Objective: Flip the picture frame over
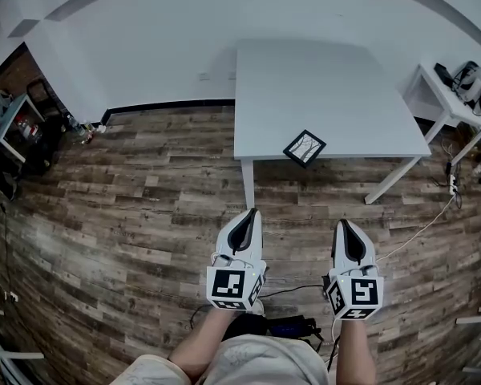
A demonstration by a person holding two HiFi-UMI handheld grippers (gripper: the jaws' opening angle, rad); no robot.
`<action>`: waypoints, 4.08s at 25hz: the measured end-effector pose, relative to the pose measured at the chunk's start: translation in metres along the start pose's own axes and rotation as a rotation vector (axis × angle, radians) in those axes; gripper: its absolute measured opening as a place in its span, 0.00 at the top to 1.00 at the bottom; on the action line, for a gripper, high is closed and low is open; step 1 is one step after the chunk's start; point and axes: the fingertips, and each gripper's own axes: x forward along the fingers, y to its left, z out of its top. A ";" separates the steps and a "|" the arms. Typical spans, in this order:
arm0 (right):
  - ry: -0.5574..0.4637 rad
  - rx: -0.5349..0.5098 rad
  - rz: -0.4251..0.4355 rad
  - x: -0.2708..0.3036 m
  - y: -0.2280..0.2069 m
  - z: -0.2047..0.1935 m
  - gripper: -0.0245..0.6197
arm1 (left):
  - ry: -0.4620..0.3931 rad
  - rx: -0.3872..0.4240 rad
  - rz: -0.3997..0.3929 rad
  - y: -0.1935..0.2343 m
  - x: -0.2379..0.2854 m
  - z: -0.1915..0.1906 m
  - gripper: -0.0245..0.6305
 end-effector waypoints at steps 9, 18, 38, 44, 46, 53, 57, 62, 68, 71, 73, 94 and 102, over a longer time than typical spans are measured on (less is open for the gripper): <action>0.007 -0.009 -0.031 0.027 0.000 0.003 0.92 | -0.002 0.002 -0.012 0.025 0.027 0.001 0.96; -0.001 0.006 -0.031 0.052 -0.023 0.000 0.92 | 0.003 0.017 -0.012 0.021 0.057 -0.003 0.96; 0.026 0.112 0.099 0.138 -0.099 -0.029 0.92 | -0.034 0.093 0.031 -0.023 0.158 -0.022 0.96; 0.066 0.205 0.133 0.159 -0.102 -0.053 0.92 | -0.023 0.087 0.026 -0.026 0.172 -0.038 0.96; 0.084 0.244 0.144 0.166 -0.100 -0.062 0.92 | -0.020 0.082 0.022 -0.024 0.178 -0.045 0.96; 0.126 0.460 0.228 0.198 -0.090 -0.101 0.92 | 0.009 0.101 -0.010 -0.015 0.201 -0.072 0.96; 0.123 0.696 0.299 0.216 -0.083 -0.132 0.83 | -0.005 0.097 -0.011 -0.004 0.209 -0.079 0.96; 0.124 0.961 0.305 0.245 -0.083 -0.168 0.70 | -0.017 0.084 -0.029 0.010 0.220 -0.095 0.96; 0.081 1.114 0.391 0.275 -0.077 -0.196 0.58 | 0.032 0.121 -0.054 0.017 0.225 -0.113 0.96; 0.082 1.146 0.402 0.291 -0.076 -0.212 0.56 | 0.027 0.118 -0.061 0.021 0.230 -0.121 0.96; 0.089 1.178 0.393 0.302 -0.076 -0.225 0.54 | 0.034 0.116 -0.063 0.023 0.232 -0.127 0.96; -0.009 1.343 0.352 0.332 -0.075 -0.234 0.71 | 0.065 0.111 -0.044 0.035 0.231 -0.145 0.96; -0.024 1.365 0.365 0.332 -0.075 -0.230 0.79 | 0.076 0.107 -0.039 0.036 0.230 -0.150 0.96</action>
